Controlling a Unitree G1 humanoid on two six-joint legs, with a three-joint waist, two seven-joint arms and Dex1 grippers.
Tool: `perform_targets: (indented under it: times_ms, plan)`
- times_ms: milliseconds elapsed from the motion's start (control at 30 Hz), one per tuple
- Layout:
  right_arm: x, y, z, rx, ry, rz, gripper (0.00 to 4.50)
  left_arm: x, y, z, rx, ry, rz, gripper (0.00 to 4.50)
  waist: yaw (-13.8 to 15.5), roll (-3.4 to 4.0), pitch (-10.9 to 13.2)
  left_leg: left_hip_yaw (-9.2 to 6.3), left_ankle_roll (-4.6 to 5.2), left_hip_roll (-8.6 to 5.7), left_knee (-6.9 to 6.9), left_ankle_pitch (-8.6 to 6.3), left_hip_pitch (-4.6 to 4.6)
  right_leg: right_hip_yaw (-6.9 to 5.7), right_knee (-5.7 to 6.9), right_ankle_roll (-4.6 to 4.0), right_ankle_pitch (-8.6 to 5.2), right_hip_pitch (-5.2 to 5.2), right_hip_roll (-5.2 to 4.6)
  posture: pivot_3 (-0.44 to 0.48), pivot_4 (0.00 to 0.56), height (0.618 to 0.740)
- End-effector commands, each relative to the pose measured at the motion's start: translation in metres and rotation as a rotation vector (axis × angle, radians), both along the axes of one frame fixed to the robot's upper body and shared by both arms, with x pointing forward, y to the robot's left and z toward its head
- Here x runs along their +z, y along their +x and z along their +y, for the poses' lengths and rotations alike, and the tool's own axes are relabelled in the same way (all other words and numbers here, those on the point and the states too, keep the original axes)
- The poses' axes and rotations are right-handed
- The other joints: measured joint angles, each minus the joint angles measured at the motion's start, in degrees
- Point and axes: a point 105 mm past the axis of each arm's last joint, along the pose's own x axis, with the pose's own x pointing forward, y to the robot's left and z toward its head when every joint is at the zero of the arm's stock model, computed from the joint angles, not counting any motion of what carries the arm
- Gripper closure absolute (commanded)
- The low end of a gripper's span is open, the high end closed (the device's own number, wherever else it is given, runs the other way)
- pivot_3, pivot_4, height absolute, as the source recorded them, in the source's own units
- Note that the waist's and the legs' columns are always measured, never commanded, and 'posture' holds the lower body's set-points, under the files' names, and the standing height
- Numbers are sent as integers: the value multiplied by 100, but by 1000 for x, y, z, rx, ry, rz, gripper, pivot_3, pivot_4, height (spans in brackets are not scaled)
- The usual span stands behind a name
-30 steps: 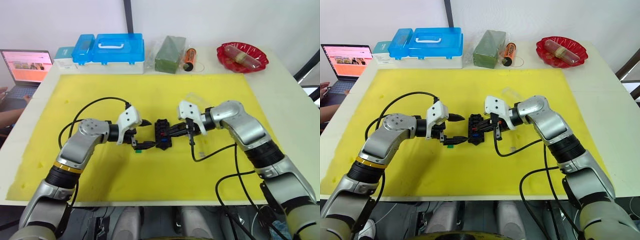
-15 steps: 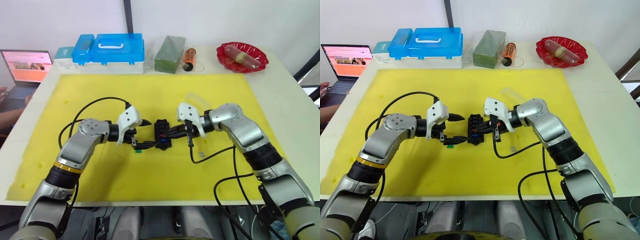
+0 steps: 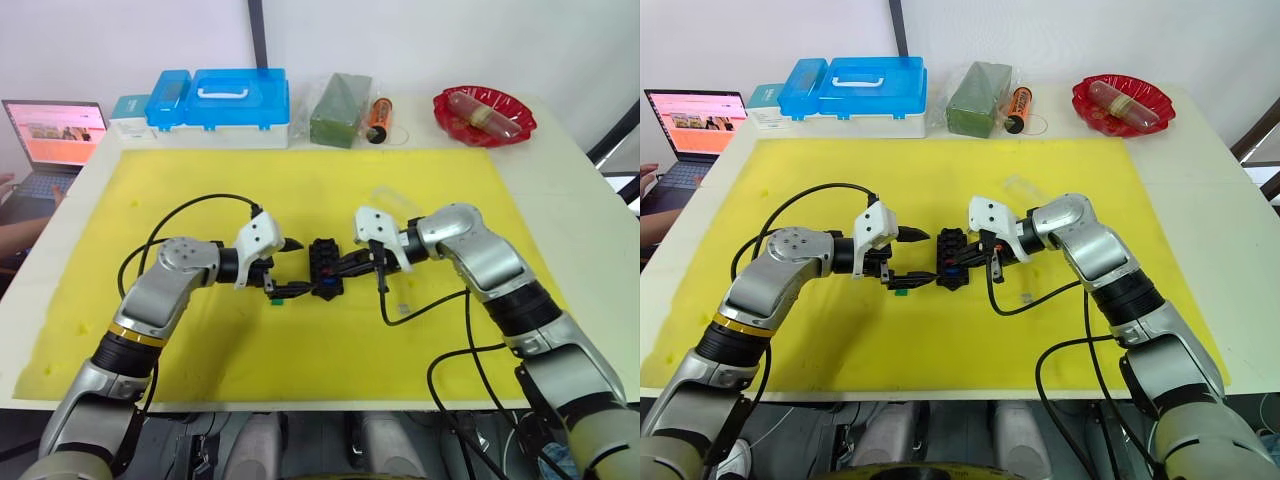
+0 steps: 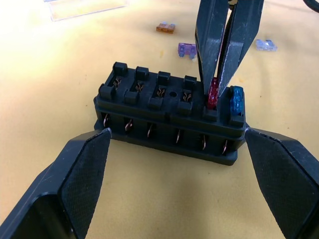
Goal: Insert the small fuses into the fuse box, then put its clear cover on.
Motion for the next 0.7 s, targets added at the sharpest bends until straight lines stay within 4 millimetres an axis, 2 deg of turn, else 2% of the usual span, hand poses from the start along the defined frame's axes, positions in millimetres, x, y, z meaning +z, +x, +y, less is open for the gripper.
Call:
perform_targets:
  times_ms: [33, 433, 600, 700]
  plan:
    - [-4, 4, -2, -34, -35, 10, 4500, 12, 0, -4, -16, -7, -59, 39, 0, 0, 0, 0, 0, 0, 0, 0, 0, 0, 1, 0, 0, 0, 0, 0, 150, 740]
    - [7, 0, 4, -19, -12, -22, 4500, 11, 1, -5, -13, -7, -60, 39, -1, 0, 0, -1, 0, 0, 0, 0, 1, 0, 2, 0, 0, 0, 1, 0, 150, 740]
    - [10, 1, 4, -26, -14, -45, 3129, 11, 0, -5, -13, -8, -59, 0, -1, 0, 0, -1, 0, 0, 0, 0, 1, 0, 2, 0, 0, 0, 0, 0, 150, 740]
    - [19, 0, 7, -21, 7, -55, 3129, 12, 1, -5, -12, -9, -60, 0, 0, 0, 0, -1, 0, 0, -1, 0, 0, 0, 1, 0, 0, 0, 0, 0, 150, 740]
